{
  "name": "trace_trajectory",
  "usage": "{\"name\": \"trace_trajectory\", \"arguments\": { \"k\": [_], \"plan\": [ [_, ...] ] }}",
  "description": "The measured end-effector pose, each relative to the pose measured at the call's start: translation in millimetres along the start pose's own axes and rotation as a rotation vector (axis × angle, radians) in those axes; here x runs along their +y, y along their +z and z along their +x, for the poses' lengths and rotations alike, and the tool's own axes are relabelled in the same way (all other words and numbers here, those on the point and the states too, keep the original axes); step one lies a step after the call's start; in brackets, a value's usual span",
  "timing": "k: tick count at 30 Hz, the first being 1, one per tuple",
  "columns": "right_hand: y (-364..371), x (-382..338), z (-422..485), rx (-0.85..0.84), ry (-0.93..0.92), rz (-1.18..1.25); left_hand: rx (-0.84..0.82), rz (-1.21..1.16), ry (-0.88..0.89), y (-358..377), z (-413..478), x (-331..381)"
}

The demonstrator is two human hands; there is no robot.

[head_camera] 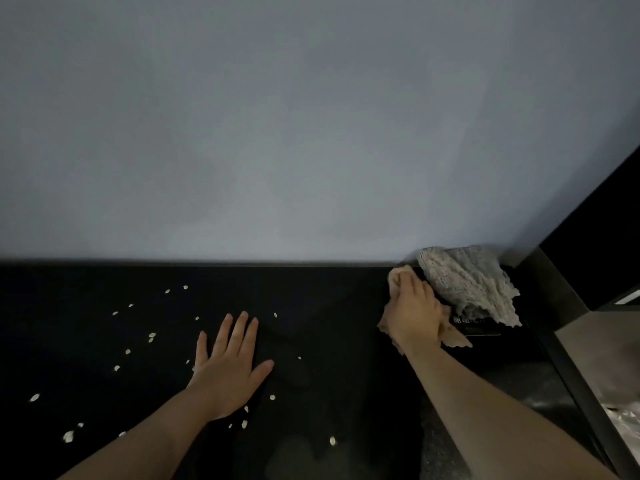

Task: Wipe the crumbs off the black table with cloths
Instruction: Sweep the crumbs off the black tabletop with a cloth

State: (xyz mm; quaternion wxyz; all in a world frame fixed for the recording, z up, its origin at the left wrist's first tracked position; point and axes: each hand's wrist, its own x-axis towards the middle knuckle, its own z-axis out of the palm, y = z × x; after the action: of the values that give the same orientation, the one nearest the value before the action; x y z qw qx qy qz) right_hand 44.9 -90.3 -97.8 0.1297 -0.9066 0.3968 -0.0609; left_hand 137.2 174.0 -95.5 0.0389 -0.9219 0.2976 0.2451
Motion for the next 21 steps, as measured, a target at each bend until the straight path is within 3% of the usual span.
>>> {"name": "trace_trajectory", "arguments": {
  "k": [2, 3, 5, 7, 8, 9, 10, 11, 14, 15, 16, 17, 19, 21],
  "plan": [
    [1.8, -20.3, 3.8, -0.006, 0.153, 0.05, -0.007, -0.014, 0.006, -0.3, 1.7, -0.5],
    [4.5, -31.4, 0.2, -0.007, 0.074, 0.02, -0.004, -0.016, 0.006, -0.9, 2.3, -1.0],
    [14.1, -50.6, -21.9, -0.009, -0.354, -0.056, -0.001, -0.025, 0.013, -2.1, 2.5, -1.9],
    [10.5, -53.2, -42.9, -0.193, -0.829, -0.02, -0.003, -0.044, 0.02, -1.8, 2.4, -2.1],
    [5.6, -48.2, -40.5, -0.276, -0.965, -0.044, -0.003, -0.052, 0.019, -2.2, 2.1, -2.2],
    [4.4, -39.2, -30.0, -0.233, -1.021, -0.053, -0.004, -0.057, 0.018, -2.2, 1.5, -2.4],
    [11.0, -26.3, -15.2, -0.086, -0.971, -0.039, -0.001, -0.059, 0.02, -2.2, 1.3, -2.7],
    [13.6, -16.7, -0.2, 0.037, -0.752, -0.042, 0.003, -0.06, 0.019, -1.7, 1.5, -3.0],
    [15.6, -16.6, 22.4, 0.091, 0.109, 0.058, 0.015, -0.069, 0.016, -0.7, 1.3, -3.1],
    [16.7, -31.1, 22.5, 0.043, 0.233, 0.087, 0.013, -0.078, 0.018, -0.8, 0.9, -3.0],
    [19.9, -47.4, 17.4, 0.031, 0.213, 0.081, 0.013, -0.091, 0.018, -1.0, 0.8, -3.6],
    [25.0, -62.0, 9.5, 0.055, 0.06, 0.04, 0.013, -0.105, 0.017, -1.2, 1.1, -4.5],
    [35.4, -85.8, -18.1, 0.038, -0.492, 0.011, 0.008, -0.128, 0.019, -1.7, 0.9, -5.5],
    [31.8, -86.8, -38.3, -0.184, -0.937, 0.051, 0.008, -0.14, 0.018, -2.3, 0.5, -5.5]
  ]
}}
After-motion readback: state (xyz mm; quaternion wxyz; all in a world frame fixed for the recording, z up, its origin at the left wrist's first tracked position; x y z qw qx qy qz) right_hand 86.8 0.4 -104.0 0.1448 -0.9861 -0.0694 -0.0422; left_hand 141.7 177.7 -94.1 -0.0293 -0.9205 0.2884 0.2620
